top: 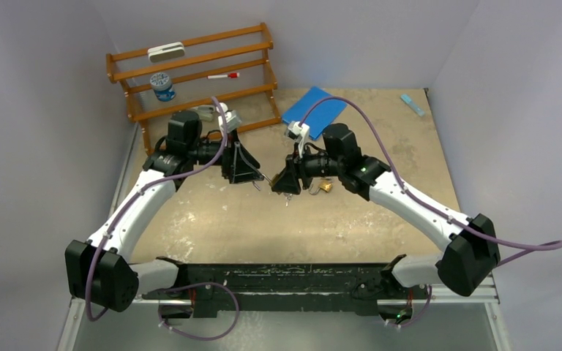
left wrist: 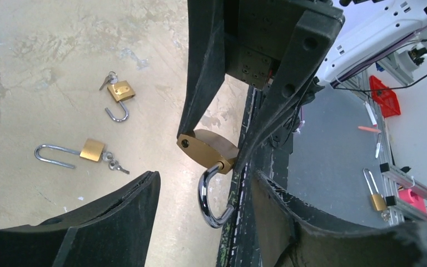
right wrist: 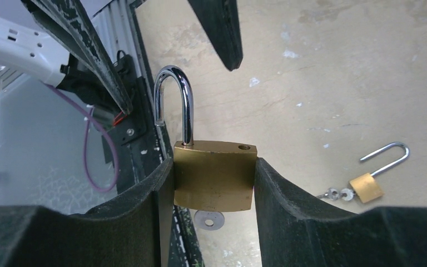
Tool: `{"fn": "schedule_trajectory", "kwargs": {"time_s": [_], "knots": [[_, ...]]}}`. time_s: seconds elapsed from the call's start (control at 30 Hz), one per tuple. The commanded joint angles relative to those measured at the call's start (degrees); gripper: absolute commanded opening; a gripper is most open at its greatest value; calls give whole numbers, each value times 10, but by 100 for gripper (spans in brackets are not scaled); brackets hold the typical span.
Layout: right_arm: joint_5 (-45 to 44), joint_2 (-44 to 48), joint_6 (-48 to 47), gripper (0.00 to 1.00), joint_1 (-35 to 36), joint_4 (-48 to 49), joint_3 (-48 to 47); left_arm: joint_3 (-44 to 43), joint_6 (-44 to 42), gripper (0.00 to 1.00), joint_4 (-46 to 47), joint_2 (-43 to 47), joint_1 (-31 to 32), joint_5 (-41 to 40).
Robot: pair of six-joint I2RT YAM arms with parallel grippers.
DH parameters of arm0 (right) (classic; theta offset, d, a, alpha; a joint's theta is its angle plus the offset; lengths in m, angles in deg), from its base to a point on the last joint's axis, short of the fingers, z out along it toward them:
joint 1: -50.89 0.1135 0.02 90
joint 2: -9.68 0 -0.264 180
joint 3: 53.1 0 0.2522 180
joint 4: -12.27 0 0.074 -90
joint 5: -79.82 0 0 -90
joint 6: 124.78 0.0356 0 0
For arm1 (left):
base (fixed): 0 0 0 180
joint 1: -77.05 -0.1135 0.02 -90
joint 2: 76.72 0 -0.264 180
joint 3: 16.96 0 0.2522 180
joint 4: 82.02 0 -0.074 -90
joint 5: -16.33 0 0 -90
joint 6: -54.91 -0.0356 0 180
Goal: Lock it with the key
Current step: Pick up the lock from the center of the board.
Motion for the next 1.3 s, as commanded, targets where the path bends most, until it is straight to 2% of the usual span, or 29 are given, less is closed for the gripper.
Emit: {"fn": "schedule_trajectory", "kwargs": {"time_s": [0.0,0.1,0.2,0.3,0.33,0.37,0.5,0.57,0.6,0.67,0.77,0.8,0.93,1.13,1.27], "knots": [[-31,22,-8,0,1,34,-37,-35,-27,59,-23,-6,7,2],[-24,15,-6,0,1,39,-41,-35,-28,56,-25,-8,10,0],[-22,7,-6,0,1,39,-48,-34,-30,44,-28,-10,14,1],[-19,7,-6,0,1,39,-53,-34,-33,20,-33,-13,15,-5],[-16,8,-6,0,1,39,-55,-34,-33,3,-33,-13,15,-13],[-13,9,-6,0,1,39,-57,-34,-33,0,-33,-13,15,-24],[-6,12,-6,1,1,37,-58,-35,-42,0,-29,-13,15,-27],[-5,15,-7,12,1,34,-60,-34,-40,0,-14,-14,14,-31],[-6,17,-8,22,1,30,-62,-33,-27,0,3,-16,14,-35],[-11,24,-11,50,1,30,-64,-33,18,0,52,-19,14,-36],[-32,37,-11,88,1,38,-62,-30,114,0,186,-21,14,-27],[-42,43,-13,97,0,39,-56,-31,142,0,224,-20,14,-28],[-81,81,-25,99,-5,98,-5,-37,105,0,231,-4,14,-71],[-151,182,-20,99,-11,303,128,54,284,0,532,12,14,-118],[-143,222,-48,99,-10,482,215,70,324,0,624,12,14,-134]]}}
